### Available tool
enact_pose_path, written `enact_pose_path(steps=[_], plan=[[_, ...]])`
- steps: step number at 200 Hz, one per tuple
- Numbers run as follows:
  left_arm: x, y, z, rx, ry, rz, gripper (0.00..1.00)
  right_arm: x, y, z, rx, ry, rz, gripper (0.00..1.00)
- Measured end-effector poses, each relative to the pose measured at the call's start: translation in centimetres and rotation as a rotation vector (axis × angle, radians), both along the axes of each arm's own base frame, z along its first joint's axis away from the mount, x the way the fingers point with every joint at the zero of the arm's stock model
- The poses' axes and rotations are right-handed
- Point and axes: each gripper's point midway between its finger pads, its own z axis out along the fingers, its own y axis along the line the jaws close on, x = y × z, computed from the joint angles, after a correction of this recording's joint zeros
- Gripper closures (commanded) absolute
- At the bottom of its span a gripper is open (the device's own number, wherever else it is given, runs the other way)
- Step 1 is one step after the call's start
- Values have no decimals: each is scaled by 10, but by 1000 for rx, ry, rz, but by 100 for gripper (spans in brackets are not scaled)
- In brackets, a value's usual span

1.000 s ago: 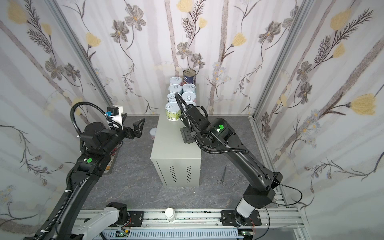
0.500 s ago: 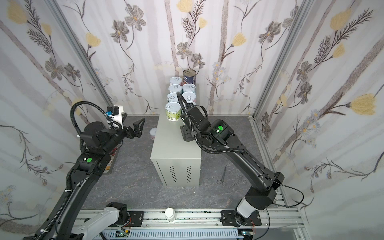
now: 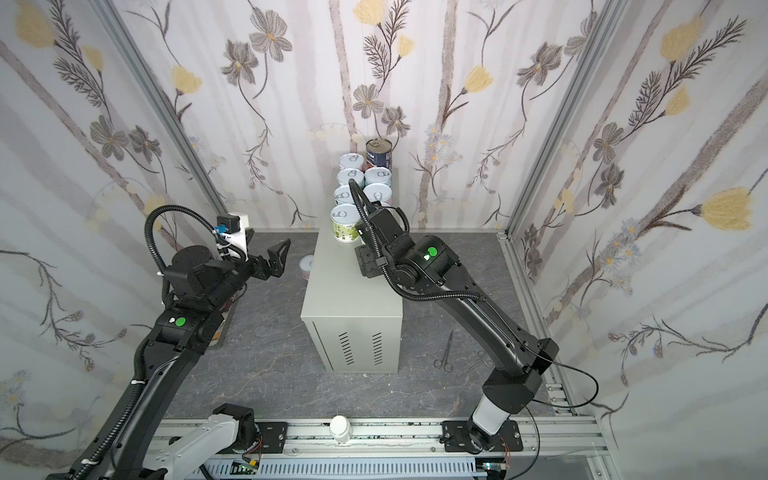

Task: Place and organize the canned foods onto the counter
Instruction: 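Lower the yellow can beside the grape can and open the right gripper, then withdraw the right gripper while lowering the left gripper toward the pink floor can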

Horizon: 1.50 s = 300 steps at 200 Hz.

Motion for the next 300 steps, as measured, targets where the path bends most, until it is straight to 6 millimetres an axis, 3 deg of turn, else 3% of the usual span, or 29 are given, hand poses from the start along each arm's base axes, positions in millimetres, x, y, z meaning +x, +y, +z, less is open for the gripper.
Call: enact_pose_path(steps=[113,132,165,208,255,300], plan=[[-6,0,-2,28,-17,12,0,7,4,0,9,6,0,30],[-7,0,-2,32,-20,16,0,8,4,-1,11,7,-4,23],[-9,0,-1,42,-27,19,0,9,2,-1,12,7,-18,1],[-13,1,1,46,-39,19,0,3,-1,3,9,8,-11,0],[-15,2,0,53,-42,22,0,-11,-8,15,32,-2,-12,0],[-14,11,1,74,-46,73,0,-36,-35,49,116,-56,-25,0]])
